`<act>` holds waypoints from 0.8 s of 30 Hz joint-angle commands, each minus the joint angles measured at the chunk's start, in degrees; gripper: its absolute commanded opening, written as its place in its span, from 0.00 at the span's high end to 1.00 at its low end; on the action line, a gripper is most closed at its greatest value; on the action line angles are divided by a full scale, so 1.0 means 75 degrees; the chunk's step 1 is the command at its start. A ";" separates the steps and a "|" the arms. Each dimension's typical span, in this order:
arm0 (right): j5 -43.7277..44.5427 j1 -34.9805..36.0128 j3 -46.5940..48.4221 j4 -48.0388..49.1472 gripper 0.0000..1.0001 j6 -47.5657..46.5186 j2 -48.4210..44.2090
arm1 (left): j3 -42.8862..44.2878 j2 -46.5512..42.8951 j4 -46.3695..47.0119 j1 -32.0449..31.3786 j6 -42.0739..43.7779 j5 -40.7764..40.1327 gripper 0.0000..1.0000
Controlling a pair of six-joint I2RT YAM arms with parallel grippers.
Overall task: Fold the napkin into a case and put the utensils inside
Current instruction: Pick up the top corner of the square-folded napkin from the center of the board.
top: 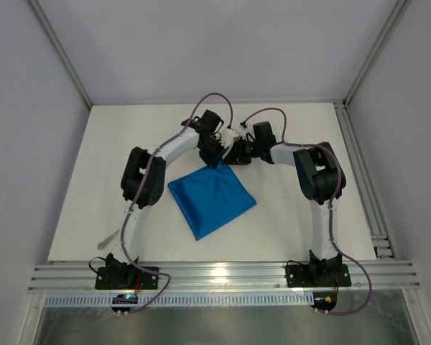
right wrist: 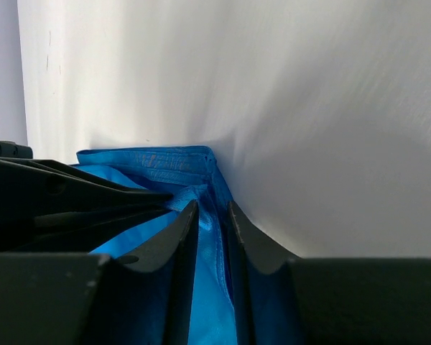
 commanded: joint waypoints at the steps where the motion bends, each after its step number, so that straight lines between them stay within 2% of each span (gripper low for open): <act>1: -0.0037 0.0027 -0.0208 0.0290 0.72 0.0009 -0.0163 | -0.0126 -0.0699 0.0118 0.0009 0.0091 0.0272 0.96; 4: -0.0073 0.0015 -0.0255 0.0266 0.64 -0.0037 -0.0338 | -0.0324 -0.0934 0.0188 0.0009 0.0150 0.0342 0.98; 5: -0.0073 0.0015 -0.0278 0.0289 0.58 -0.0049 -0.0397 | -0.0383 -0.0981 0.0200 0.0009 0.0150 0.0342 0.99; 9: -0.0049 0.0015 -0.0442 0.0325 0.50 -0.0143 -0.0643 | -0.0524 -0.1121 0.0200 0.0009 0.0220 0.0389 1.00; 24: -0.0248 0.0004 -0.0934 0.0969 0.48 0.0137 -0.1229 | -0.0934 -0.1309 0.0305 0.0021 0.0373 0.0401 1.00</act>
